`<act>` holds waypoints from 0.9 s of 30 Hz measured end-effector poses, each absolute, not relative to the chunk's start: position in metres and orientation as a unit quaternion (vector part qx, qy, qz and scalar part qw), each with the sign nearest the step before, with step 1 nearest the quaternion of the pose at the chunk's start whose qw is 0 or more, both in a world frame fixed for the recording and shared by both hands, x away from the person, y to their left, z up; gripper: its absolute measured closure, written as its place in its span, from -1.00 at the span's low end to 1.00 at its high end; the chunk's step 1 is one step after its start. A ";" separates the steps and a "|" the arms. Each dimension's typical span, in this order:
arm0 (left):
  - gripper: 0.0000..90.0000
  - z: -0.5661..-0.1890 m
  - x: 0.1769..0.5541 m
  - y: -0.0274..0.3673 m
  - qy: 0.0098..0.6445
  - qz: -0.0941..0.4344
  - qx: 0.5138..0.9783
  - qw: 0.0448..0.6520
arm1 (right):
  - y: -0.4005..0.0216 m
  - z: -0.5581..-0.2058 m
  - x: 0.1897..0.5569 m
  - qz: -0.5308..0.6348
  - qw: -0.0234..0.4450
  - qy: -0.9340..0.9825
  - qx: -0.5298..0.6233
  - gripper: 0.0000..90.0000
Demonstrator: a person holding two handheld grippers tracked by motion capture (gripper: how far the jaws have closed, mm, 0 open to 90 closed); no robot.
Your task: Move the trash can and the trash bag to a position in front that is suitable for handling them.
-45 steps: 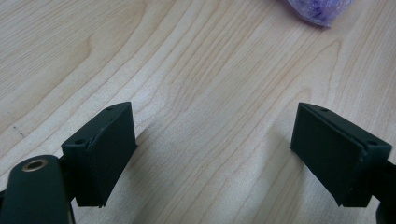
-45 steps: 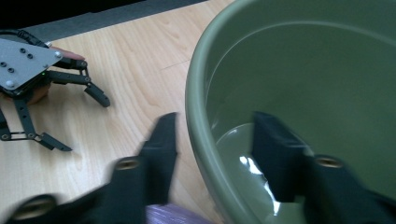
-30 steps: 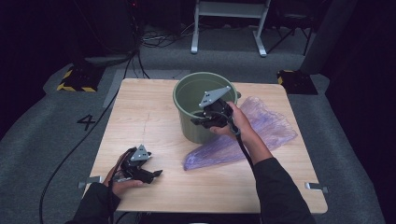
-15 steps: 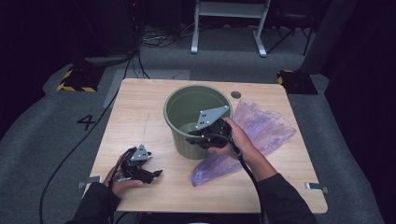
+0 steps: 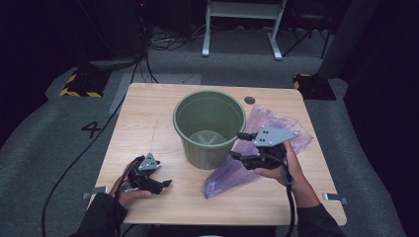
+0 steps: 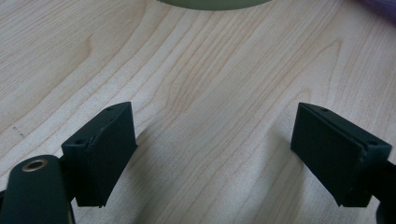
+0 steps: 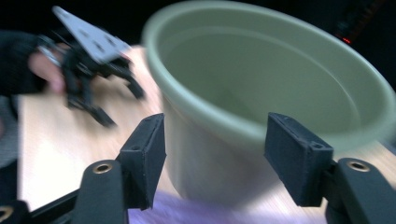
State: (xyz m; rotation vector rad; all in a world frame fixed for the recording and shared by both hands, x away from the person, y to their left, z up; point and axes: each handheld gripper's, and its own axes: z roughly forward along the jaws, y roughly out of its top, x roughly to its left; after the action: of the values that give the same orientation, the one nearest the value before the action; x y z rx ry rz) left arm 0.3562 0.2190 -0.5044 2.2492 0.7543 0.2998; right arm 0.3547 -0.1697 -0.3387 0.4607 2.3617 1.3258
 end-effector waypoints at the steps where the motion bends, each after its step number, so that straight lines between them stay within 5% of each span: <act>1: -0.70 -0.504 0.356 0.219 0.293 0.117 0.875 0.366 | -0.177 -0.343 0.355 0.468 0.200 0.843 0.176 -0.18; 8: -0.70 -0.504 0.356 0.219 0.293 0.117 0.875 0.367 | -0.224 -0.384 0.368 0.411 0.262 0.824 0.288 -0.40; 17: -0.70 -0.504 0.356 0.219 0.293 0.117 0.875 0.366 | -0.261 -0.457 0.395 0.371 0.224 0.795 0.424 -0.57; 27: -0.70 -0.504 0.356 0.219 0.293 0.117 0.875 0.366 | -0.267 -0.492 0.416 0.346 0.211 0.797 0.448 -0.62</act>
State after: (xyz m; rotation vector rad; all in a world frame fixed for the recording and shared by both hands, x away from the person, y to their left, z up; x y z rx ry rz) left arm 0.3562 0.2190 -0.5044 2.2494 0.7531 0.3005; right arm 0.4158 -0.2671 -0.4919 1.2439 2.2152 0.9616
